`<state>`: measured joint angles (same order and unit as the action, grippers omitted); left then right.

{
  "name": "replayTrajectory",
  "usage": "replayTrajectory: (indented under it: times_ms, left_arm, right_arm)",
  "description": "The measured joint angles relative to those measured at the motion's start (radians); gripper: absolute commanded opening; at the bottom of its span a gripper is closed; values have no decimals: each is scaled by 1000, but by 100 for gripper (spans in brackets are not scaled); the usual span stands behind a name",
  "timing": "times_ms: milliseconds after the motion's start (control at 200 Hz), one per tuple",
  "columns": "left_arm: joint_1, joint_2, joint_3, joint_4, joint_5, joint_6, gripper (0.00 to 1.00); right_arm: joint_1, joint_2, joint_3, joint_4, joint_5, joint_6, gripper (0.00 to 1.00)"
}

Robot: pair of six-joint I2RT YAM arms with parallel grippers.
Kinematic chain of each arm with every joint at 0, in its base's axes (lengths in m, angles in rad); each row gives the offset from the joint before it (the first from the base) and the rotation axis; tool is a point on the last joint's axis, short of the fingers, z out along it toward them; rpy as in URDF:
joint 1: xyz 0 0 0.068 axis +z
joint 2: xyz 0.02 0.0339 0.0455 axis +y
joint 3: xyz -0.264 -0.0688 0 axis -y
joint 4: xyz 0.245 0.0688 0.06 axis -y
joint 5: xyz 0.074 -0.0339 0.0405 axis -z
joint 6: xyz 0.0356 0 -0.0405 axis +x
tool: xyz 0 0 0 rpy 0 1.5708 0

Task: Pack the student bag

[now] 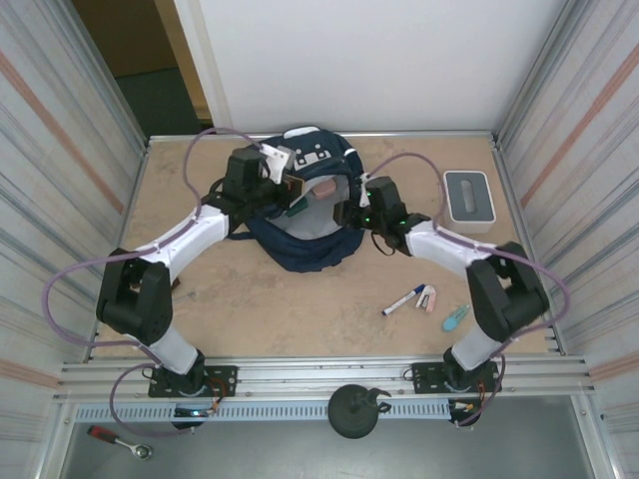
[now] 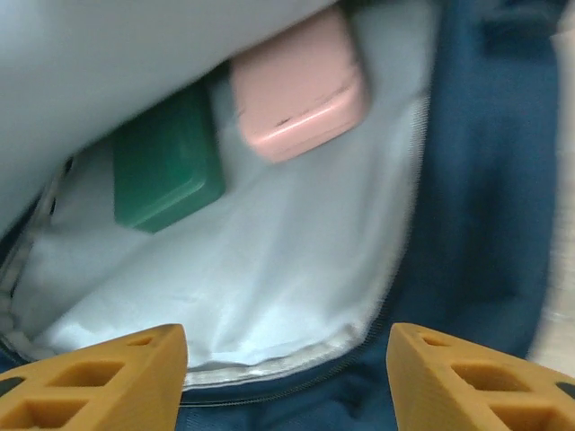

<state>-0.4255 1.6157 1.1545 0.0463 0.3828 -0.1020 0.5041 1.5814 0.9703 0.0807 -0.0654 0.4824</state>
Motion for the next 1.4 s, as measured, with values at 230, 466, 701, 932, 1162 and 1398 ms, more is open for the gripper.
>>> replayTrajectory:
  times_ms: [230, 466, 701, 932, 1162, 1398]
  left_arm:
    - [-52, 12, -145, 44, -2, -36, 70]
    - [74, -95, -209, 69, -54, -121, 77]
    - [302, 35, -145, 77, -8, -285, 73]
    - [281, 143, -129, 47, 50, -320, 62]
    - [137, 129, -208, 92, 64, -341, 59]
    - [-111, 149, -176, 100, 95, -356, 60]
  right_arm:
    - [-137, -30, -44, -36, 34, 95, 70]
    - [-47, 34, -33, -31, 33, 121, 72]
    - [-14, 128, 4, -34, 39, 138, 72]
    - [-37, 235, 105, -140, 46, 111, 68]
    - [-126, 288, 188, -204, 48, 66, 61]
    - [-248, 415, 452, -346, 45, 12, 60]
